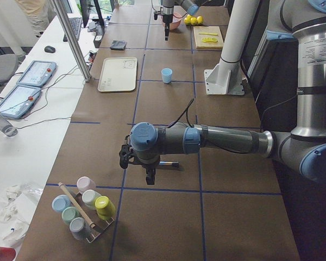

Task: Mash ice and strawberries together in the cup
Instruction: 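Open the right gripper to drop the ice cube into the cup, then grasp a third ice cube from the pink bowl with the right gripper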

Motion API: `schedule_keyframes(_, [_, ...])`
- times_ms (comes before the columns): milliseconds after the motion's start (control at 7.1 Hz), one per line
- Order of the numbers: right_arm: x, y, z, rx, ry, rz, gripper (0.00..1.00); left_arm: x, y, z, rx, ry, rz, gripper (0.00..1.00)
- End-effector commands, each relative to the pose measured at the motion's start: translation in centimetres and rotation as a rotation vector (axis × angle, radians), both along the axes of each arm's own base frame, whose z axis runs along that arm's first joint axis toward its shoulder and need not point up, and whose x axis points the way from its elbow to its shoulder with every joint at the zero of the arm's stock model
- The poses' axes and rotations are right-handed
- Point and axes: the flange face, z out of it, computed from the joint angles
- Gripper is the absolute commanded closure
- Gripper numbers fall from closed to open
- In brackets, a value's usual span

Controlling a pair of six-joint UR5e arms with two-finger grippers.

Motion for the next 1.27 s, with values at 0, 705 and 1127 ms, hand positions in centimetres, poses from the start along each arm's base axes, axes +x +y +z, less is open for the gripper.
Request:
schedule_keyframes(0, [11.3,-0.4,8.6,0.030,0.037,-0.085,0.24,0.0,0.0,0.0,0.000,0.000,0.000,0.00])
schedule_keyframes(705, [21.3,1.3,23.6,-0.139,0.104,-0.066,0.11,0.0,0.0,-0.5,0.007,0.001,-0.004,0.00])
schedule_keyframes(1127, [21.3,1.3,27.6,-0.246,0.132,-0.035,0.11,0.1,0.0,-0.5,0.007,0.020,-0.004,0.00])
